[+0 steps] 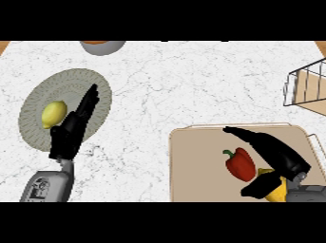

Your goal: Pick the bell pepper from the tray and place it in the tiered shelf

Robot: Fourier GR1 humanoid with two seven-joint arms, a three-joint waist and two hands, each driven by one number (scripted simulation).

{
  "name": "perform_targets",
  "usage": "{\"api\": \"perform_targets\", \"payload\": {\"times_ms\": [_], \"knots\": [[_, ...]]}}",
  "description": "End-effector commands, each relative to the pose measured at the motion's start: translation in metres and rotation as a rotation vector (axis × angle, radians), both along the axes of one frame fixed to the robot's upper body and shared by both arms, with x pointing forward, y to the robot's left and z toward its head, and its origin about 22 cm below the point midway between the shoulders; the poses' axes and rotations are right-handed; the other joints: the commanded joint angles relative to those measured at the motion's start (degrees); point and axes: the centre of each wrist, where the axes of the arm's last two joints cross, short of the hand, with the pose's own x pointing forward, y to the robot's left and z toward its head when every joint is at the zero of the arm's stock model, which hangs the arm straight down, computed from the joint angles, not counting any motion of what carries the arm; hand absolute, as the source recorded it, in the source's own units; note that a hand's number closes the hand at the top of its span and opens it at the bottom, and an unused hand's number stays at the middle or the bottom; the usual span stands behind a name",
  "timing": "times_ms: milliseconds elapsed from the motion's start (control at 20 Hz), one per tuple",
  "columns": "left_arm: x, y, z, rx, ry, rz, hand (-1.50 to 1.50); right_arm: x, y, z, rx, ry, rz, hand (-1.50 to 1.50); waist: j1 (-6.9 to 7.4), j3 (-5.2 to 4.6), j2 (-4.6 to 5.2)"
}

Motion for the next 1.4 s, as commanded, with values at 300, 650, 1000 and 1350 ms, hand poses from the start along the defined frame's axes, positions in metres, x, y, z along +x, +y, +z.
{"api": "perform_targets", "payload": {"times_ms": [300, 650, 1000, 1350], "knots": [[-0.004, -0.005, 0.01, 0.013, -0.003, 0.017, 0.0, 0.001, 0.0, -0.006, -0.077, -0.098, 0.103, 1.5, 0.08, 0.02, -0.01], [0.0, 0.004, 0.0, 0.011, -0.002, 0.028, 0.0, -0.019, 0.012, -0.005, -0.091, -0.244, -0.389, 1.5, -1.19, -0.02, -0.37], [0.011, -0.016, 0.001, -0.003, -0.026, 0.013, 0.0, -0.031, 0.056, -0.016, -0.064, -0.426, -0.707, 1.5, -0.46, 0.02, 0.05], [-0.009, -0.004, -0.009, 0.023, 0.019, 0.001, 0.0, -0.061, 0.078, 0.032, 0.319, -0.674, -0.808, 1.5, -0.43, 0.04, -0.28]]}}
